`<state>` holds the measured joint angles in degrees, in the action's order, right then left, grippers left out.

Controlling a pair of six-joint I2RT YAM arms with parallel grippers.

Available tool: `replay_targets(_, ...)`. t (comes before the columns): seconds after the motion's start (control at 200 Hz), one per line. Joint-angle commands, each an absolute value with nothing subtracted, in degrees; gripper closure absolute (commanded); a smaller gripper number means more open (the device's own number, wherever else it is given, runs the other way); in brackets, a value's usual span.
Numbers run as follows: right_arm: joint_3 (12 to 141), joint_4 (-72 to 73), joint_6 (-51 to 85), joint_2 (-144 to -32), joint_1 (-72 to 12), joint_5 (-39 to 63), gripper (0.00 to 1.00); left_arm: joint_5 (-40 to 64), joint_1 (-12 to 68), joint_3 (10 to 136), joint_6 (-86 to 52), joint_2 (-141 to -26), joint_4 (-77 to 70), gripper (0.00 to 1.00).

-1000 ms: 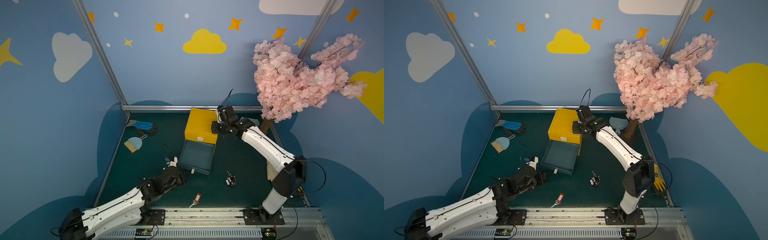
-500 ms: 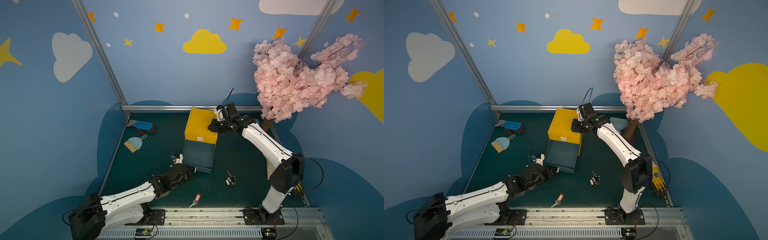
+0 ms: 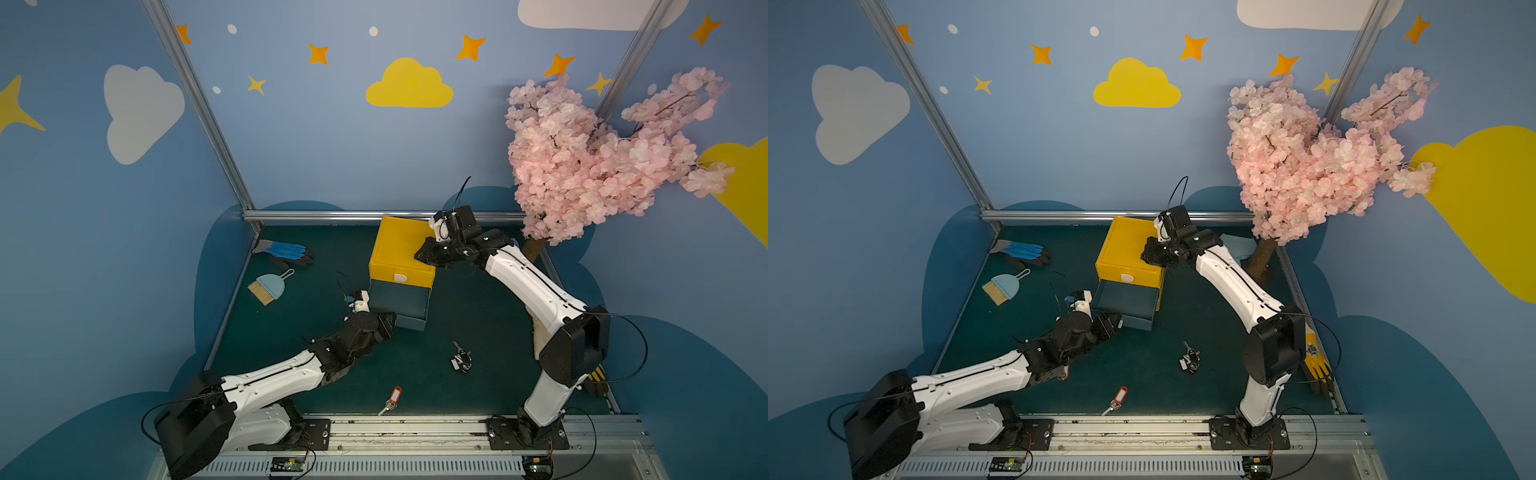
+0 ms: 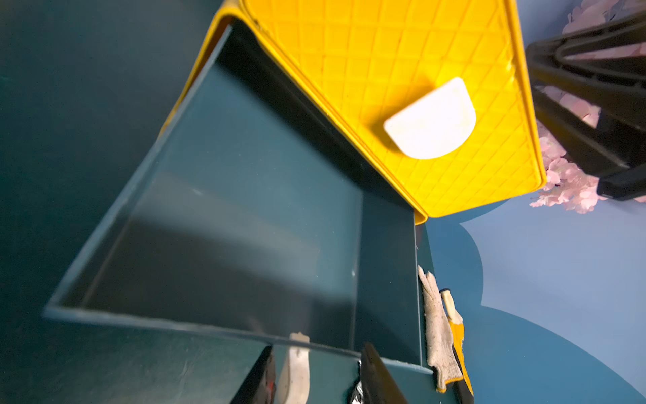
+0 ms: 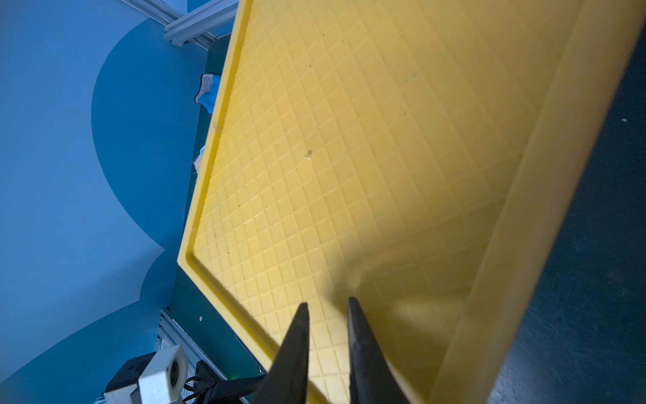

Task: Take the keys out of the drawer
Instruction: Close the drawer in the storage box.

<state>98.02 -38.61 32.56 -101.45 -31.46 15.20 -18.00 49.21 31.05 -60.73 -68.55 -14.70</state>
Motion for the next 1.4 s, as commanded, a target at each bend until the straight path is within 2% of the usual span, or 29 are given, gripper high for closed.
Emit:
replay_targets(0.0, 95.7, -43.4, 32.9, -103.0, -31.1, 15.0, 0.78, -19.7, 48.3, 33.1, -59.5, -71.1, -18.2, 0.59)
replay_targets(0.21, 95.6, -43.4, 34.4, -102.5, -30.7, 17.1, 0.78, -20.2, 47.1, 37.1, -61.4, -75.5, -19.9, 0.6)
replay_targets(0.405, 95.3, -41.6, 33.6, -101.1, -30.5, 16.3, 0.76, -26.0, 48.6, 47.0, -60.6, -70.9, 1.4, 0.6)
replay_targets(0.596, 95.3, -41.5, 32.7, -101.3, -28.9, 17.0, 0.77, -22.9, 48.1, 42.5, -70.0, -65.9, 10.9, 0.61)
replay_targets(0.841, 93.9, -41.0, 32.1, -101.2, -28.4, 17.0, 0.78, -19.8, 48.0, 34.7, -77.1, -63.8, 7.9, 0.61)
replay_targets(0.991, 92.9, -40.8, 32.0, -101.2, -28.2, 16.7, 0.79, -16.7, 46.8, 32.9, -78.8, -67.4, 0.5, 0.6)
replay_targets(1.146, 93.3, -40.9, 32.0, -101.4, -27.9, 17.4, 0.81, -12.9, 45.1, 37.3, -77.1, -74.8, -4.1, 0.59)
replay_targets(1.397, 93.0, -41.3, 31.6, -101.9, -27.3, 17.8, 0.93, -11.4, 41.6, 42.8, -75.3, -82.7, -11.1, 0.59)
